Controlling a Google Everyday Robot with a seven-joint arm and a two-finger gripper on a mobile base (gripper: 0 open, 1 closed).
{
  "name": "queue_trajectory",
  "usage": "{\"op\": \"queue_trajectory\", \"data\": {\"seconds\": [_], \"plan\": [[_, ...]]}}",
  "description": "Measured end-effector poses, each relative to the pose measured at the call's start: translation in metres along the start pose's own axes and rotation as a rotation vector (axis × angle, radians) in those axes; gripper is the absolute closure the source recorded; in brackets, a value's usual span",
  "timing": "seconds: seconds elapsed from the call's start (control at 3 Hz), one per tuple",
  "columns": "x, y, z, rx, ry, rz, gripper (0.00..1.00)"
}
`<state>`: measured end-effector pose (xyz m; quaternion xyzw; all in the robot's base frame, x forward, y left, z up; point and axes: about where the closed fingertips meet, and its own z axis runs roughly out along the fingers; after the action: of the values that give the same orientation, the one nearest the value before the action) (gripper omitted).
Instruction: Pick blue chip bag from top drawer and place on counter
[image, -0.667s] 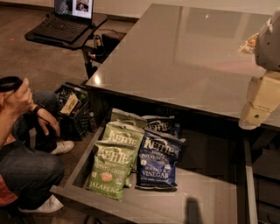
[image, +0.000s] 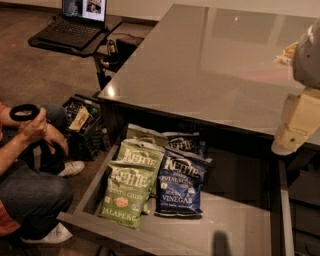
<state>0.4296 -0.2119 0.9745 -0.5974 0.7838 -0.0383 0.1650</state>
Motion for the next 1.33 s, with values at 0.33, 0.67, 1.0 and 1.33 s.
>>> {"op": "queue_trajectory", "data": {"seconds": [0.33, 0.67, 1.0, 1.33], "plan": [[-0.005, 0.024, 0.010, -0.022, -0.007, 0.027, 0.00], [-0.008, 0.049, 0.028, -0.086, -0.018, 0.033, 0.00], [-0.013, 0.074, 0.051, -0.203, -0.030, 0.046, 0.00], [-0.013, 0.076, 0.052, -0.210, -0.032, 0.047, 0.00]]}}
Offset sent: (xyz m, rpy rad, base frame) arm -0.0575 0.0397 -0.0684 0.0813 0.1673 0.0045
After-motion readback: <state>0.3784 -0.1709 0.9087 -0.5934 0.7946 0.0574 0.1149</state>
